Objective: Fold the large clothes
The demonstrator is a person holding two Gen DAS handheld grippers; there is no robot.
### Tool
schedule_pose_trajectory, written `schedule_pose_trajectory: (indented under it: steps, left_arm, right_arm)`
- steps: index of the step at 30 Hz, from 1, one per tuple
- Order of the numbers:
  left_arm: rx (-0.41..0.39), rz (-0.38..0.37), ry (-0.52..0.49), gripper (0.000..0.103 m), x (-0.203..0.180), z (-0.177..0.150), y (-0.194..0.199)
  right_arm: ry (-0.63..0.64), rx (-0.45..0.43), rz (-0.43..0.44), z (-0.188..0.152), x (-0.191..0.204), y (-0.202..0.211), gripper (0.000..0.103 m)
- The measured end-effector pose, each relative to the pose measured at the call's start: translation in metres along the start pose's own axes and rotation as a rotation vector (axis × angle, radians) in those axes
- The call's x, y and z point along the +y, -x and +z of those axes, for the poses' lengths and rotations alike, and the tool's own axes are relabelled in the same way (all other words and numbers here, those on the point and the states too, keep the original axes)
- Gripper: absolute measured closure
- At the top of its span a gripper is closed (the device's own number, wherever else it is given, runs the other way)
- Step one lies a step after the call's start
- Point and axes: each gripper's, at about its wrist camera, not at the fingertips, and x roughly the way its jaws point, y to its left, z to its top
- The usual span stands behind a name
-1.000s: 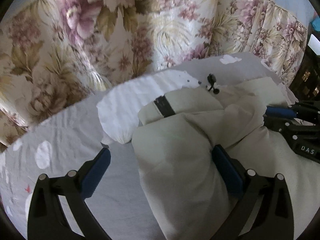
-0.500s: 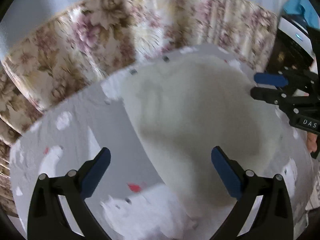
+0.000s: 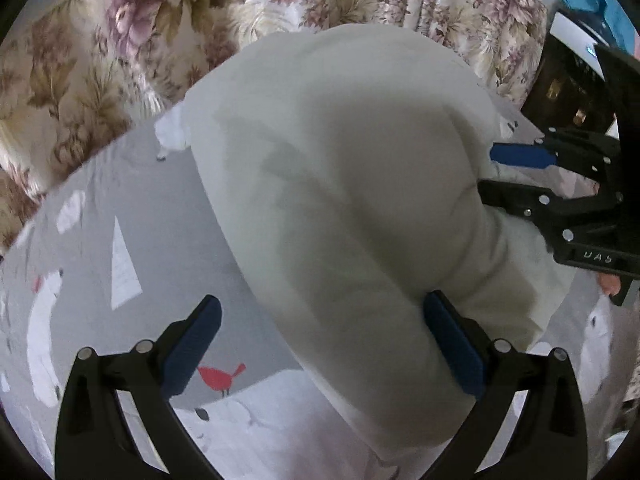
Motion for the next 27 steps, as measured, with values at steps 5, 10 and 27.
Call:
schedule_pose_trajectory:
  steps: [5, 10, 27]
  left_arm:
    - [-0.009, -0.012, 0.009, 0.001, 0.0041, -0.0028, -0.0016]
    - [-0.018, -0.003, 0.009, 0.001, 0.0018, -0.0035, -0.0002]
    - [-0.034, 0.012, 0.020, 0.001, 0.0017, -0.0074, 0.0037]
  right_arm:
    - [-0.022, -0.020, -0.004, -0.0047, -0.0003, 0.0000, 0.060]
    - [-0.032, -0.008, -0.020, -0.0028, 0.0022, 0.0002, 0.059]
    - [-0.058, 0.005, -0.011, -0.0017, 0.0008, -0.0016, 0.058]
